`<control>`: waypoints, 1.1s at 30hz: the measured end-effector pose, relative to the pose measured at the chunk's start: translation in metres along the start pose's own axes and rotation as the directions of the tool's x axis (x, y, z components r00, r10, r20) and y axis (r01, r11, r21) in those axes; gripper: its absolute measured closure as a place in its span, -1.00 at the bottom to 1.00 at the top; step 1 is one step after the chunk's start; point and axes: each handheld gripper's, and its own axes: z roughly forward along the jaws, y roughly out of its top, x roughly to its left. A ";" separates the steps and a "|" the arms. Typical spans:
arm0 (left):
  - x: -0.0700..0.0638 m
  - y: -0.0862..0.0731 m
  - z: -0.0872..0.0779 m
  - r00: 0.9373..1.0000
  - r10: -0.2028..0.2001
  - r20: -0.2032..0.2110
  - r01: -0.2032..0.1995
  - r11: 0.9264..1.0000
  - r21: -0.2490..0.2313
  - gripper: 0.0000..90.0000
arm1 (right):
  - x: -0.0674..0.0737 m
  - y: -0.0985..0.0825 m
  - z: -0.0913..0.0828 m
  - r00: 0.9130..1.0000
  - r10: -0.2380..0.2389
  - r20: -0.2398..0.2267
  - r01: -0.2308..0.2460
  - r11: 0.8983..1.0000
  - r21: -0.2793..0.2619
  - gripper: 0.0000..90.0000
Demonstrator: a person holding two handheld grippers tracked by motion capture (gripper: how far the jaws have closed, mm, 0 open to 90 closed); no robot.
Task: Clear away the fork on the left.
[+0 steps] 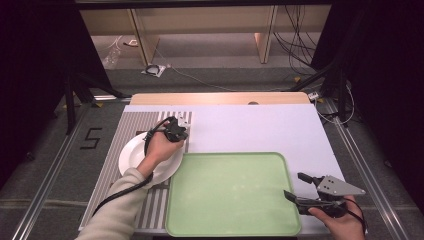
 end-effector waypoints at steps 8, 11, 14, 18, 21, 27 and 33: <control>0.003 0.002 0.008 1.000 -0.003 0.001 0.003 0.999 0.053 0.99 | 0.000 0.000 0.000 1.000 0.000 -0.002 0.000 1.000 -0.002 -0.50; 0.004 0.003 0.010 1.000 -0.008 0.003 0.008 0.998 0.062 0.99 | 0.000 0.000 0.000 1.000 0.000 -0.002 0.000 1.000 -0.001 -0.50; 0.005 0.004 0.011 1.000 -0.007 0.001 0.007 0.997 0.077 0.99 | 0.000 0.000 0.000 1.000 0.001 -0.004 -0.001 1.000 -0.002 -0.50; 0.006 0.005 0.013 1.000 -0.008 0.005 0.008 0.996 0.093 0.99 | 0.001 0.000 0.000 1.000 0.002 -0.004 -0.002 1.000 -0.003 -0.50; 0.006 0.006 0.016 1.000 -0.014 0.006 0.013 0.995 0.102 0.99 | 0.000 0.000 0.000 1.000 0.001 -0.004 -0.001 1.000 -0.002 -0.50; 0.006 0.006 0.024 1.000 -0.019 -0.005 0.019 0.992 0.123 0.99 | 0.000 0.000 0.000 1.000 0.001 -0.003 -0.001 1.000 -0.003 -0.49; 0.009 0.009 0.026 1.000 -0.024 -0.009 0.025 0.991 0.132 0.99 | 0.000 0.000 0.000 1.000 0.001 -0.003 -0.001 1.000 -0.003 -0.49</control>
